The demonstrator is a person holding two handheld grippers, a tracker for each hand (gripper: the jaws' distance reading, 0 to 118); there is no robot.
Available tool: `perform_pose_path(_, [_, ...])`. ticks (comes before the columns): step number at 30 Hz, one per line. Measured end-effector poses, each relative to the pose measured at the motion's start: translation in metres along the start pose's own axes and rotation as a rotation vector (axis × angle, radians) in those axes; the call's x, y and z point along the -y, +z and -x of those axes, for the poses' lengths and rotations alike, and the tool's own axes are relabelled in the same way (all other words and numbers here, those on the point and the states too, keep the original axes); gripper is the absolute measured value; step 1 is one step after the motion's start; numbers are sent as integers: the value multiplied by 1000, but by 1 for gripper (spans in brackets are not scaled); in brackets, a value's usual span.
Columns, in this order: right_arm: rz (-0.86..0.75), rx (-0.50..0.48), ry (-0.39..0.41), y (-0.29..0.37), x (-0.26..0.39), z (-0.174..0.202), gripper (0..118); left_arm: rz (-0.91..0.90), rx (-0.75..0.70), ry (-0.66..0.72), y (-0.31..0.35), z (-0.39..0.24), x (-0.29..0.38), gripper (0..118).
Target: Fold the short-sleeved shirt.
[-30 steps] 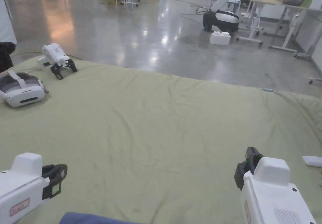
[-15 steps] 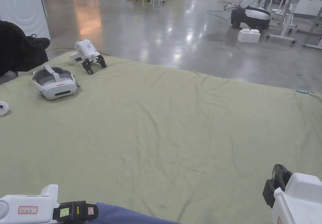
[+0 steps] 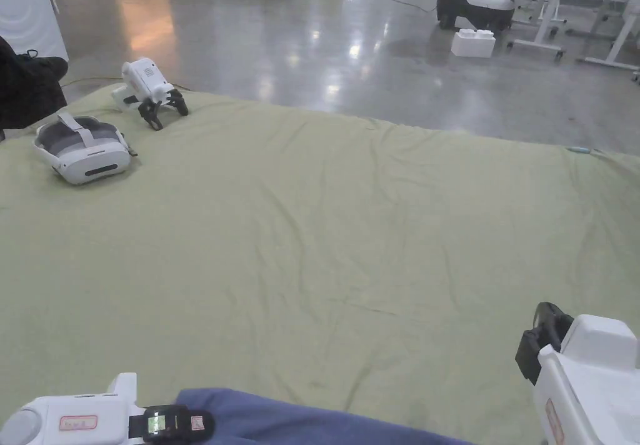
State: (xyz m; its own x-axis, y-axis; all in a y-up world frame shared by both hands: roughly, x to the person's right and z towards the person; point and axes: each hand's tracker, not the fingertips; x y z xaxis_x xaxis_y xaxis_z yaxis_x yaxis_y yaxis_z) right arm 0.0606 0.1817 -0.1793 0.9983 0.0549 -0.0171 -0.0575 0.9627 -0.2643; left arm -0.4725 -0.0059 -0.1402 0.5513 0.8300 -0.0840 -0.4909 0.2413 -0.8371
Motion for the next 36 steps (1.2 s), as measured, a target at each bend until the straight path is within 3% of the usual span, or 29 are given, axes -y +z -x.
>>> perform_pose_path(2, [3,-4,-2,0,0,1,0,-9,-3,3,6,-8,0,7])
perform_pose_path(5, [7,-10,3,-1,1,1,0,-18,-75,-124,14,-21,-4,6])
perform_pose_path(11, [11,-14,-1,-2,2,-3,0,-129,-118,-147,54,-67,-13,5])
perform_pose_path(19, [14,-30,6,-7,3,-2,0,-236,-541,-256,135,-103,-33,5])
perform_pose_path(21, [14,-37,8,-8,4,0,0,-242,-579,-280,139,-112,-30,5])
perform_pose_path(32, [29,-73,-3,-13,10,10,0,-146,-189,-252,84,-190,5,5])
perform_pose_path(36, [38,-72,0,-12,13,8,0,-87,-201,-300,34,-211,19,5])
